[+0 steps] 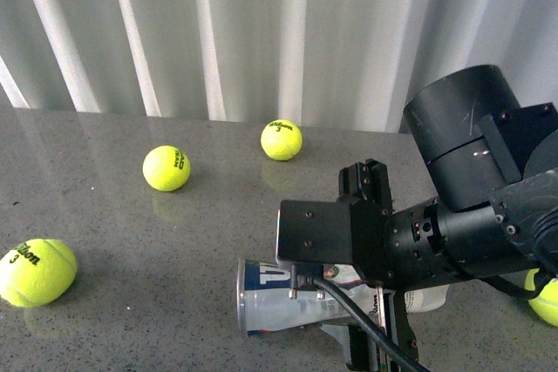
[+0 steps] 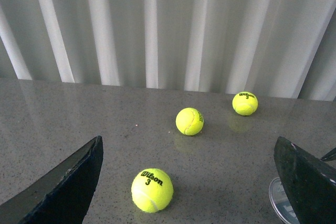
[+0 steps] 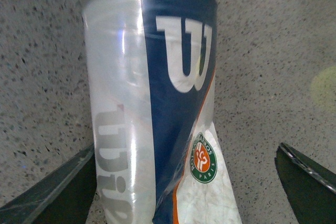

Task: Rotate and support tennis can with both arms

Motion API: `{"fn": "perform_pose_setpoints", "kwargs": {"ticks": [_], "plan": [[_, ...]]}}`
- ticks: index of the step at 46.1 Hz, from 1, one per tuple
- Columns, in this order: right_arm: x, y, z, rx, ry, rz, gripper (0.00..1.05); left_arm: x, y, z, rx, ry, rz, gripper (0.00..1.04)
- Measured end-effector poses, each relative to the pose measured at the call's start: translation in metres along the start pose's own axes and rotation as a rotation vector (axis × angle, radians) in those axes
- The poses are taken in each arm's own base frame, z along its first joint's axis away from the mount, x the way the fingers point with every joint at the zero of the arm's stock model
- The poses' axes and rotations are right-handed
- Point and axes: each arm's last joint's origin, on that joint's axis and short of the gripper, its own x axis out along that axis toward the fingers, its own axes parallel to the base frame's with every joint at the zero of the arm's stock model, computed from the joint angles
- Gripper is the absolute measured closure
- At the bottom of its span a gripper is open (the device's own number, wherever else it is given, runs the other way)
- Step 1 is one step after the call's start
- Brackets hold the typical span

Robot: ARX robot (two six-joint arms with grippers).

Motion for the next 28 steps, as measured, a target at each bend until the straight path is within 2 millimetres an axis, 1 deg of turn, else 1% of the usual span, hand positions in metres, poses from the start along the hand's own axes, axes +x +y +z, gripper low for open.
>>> {"fn": "perform_pose_setpoints", "kwargs": {"ticks": [1,3,6,12,13,18,20,22,24,26,27,28], "plan": [[-0.003,-0.001,0.002,0.017,-0.011,-0.003,0.05,0.000,0.000,0.000,0.000,0.000,0.000,0.07],[-0.008,-0.002,0.005,0.038,-0.026,-0.007,0.08,0.000,0.000,0.000,0.000,0.000,0.000,0.07],[-0.016,-0.002,0.010,0.086,-0.053,0.000,0.07,0.000,0.000,0.000,0.000,0.000,0.000,0.07],[-0.039,-0.007,0.025,0.242,-0.139,0.020,0.07,0.000,0.000,0.000,0.000,0.000,0.000,0.07],[-0.040,-0.007,0.026,0.250,-0.144,0.018,0.07,0.000,0.000,0.000,0.000,0.000,0.000,0.07],[-0.067,-0.021,0.040,0.405,-0.237,-0.056,0.07,0.000,0.000,0.000,0.000,0.000,0.000,0.07],[-0.076,-0.026,0.043,0.446,-0.258,-0.097,0.07,0.000,0.000,0.000,0.000,0.000,0.000,0.07],[-0.091,-0.033,0.045,0.569,-0.269,-0.193,0.07,0.000,0.000,0.000,0.000,0.000,0.000,0.07],[-0.105,-0.038,0.043,0.707,-0.261,-0.298,0.07,0.000,0.000,0.000,0.000,0.000,0.000,0.07],[-0.117,-0.039,0.036,0.866,-0.233,-0.396,0.07,0.000,0.000,0.000,0.000,0.000,0.000,0.07],[-0.124,-0.037,0.029,0.966,-0.201,-0.469,0.07,0.000,0.000,0.000,0.000,0.000,0.000,0.07],[-0.127,-0.035,0.025,1.022,-0.185,-0.507,0.07,0.000,0.000,0.000,0.000,0.000,0.000,0.07]]}}
